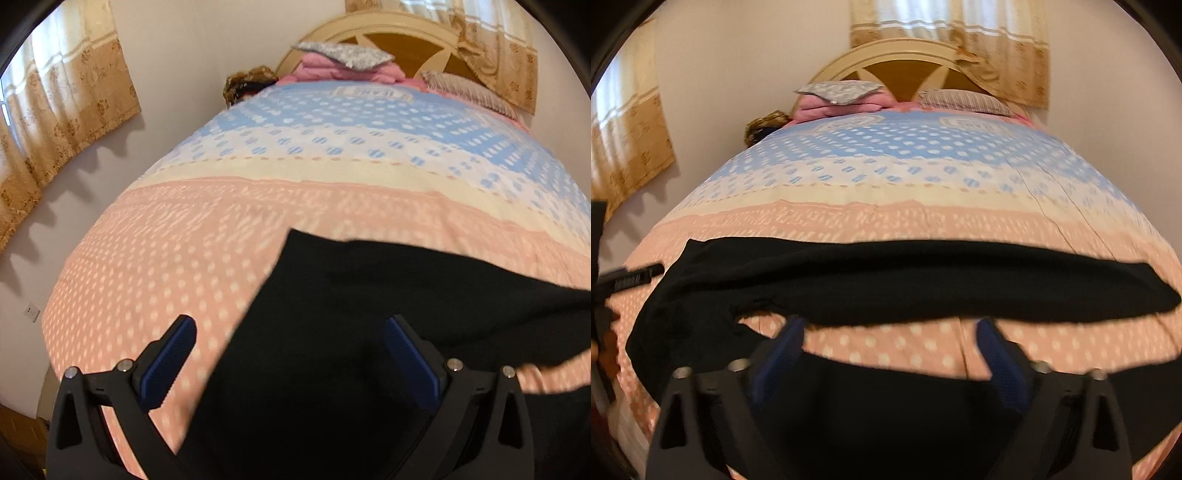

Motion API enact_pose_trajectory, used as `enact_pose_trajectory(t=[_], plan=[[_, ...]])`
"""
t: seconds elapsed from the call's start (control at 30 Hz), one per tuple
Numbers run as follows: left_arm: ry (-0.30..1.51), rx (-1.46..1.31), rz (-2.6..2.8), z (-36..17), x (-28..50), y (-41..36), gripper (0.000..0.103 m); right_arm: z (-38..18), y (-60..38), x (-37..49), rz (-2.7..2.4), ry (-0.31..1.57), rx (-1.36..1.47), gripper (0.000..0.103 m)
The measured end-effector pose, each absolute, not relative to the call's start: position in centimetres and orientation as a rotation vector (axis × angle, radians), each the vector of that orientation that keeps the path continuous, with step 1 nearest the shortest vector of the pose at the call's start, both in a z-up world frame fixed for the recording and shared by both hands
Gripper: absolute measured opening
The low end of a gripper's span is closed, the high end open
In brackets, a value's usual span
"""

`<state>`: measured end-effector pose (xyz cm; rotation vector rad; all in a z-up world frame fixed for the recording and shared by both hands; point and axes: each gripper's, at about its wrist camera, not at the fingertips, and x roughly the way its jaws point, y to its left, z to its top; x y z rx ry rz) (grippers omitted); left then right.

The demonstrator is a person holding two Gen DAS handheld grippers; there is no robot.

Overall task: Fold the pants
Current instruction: 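Lower both grippers onto the pants waistband and close them on it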

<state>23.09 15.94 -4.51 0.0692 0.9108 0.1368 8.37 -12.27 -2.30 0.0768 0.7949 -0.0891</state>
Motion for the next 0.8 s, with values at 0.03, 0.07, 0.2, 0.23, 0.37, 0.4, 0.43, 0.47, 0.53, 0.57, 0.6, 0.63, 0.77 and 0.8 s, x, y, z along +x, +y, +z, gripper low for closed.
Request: enact_pose_trajectory(t=[0.03,0.07,0.2,0.23,0.37,0.4,0.43,0.47,0.53,0.57,0.6,0.63,0.77,0.8], plan=[[0.929,0.074,0.131,-5.0,24.2,16.2,0.103,-2.4,-12.4,9.1,-0.075,0.808,0.079,0.07],[0.958,0.081,0.129,-5.6,25.7,16.4,0.103,-2.4,-12.6,9.5,-0.067,0.817,0.087,0.066],[1.016,0.087,0.141,-7.4,28.9,16.9,0.103,-2.7,-13.4,11.5,-0.053,0.853,0.108,0.066],[1.037,0.079,0.135,-8.1,29.7,17.0,0.103,-2.8,-13.5,11.7,-0.054,0.857,0.116,0.066],[1.117,0.035,0.081,-10.2,31.3,17.2,0.103,-3.8,-13.7,12.2,-0.027,0.888,0.146,0.066],[1.121,0.013,0.066,-10.6,31.5,17.3,0.103,-4.1,-13.7,12.5,-0.01,0.898,0.156,0.066],[1.114,-0.02,0.056,-10.7,31.5,17.6,0.103,-4.3,-13.8,12.7,-0.001,0.904,0.162,0.066],[1.107,-0.044,0.052,-10.7,31.4,17.8,0.103,-4.4,-13.9,13.1,0.003,0.913,0.162,0.066],[1.102,-0.042,0.047,-10.6,31.4,17.7,0.103,-4.4,-14.1,13.8,0.013,0.918,0.152,0.066],[1.102,-0.029,0.045,-10.5,31.3,17.6,0.103,-4.2,-14.4,14.3,0.025,0.917,0.146,0.066],[1.097,-0.017,0.036,-10.6,31.5,17.4,0.097,-4.0,-14.8,14.9,0.04,0.912,0.143,0.066],[1.092,-0.013,0.014,-10.5,31.6,16.9,0.086,-3.8,-15.1,15.6,0.051,0.908,0.141,0.067],[1.074,0.02,-0.039,-9.8,31.5,15.2,0.059,-3.7,-16.0,19.6,0.11,0.914,0.101,0.075],[1.064,0.023,-0.042,-9.8,31.5,14.9,0.055,-4.2,-16.0,21.0,0.138,0.939,0.077,0.075]])
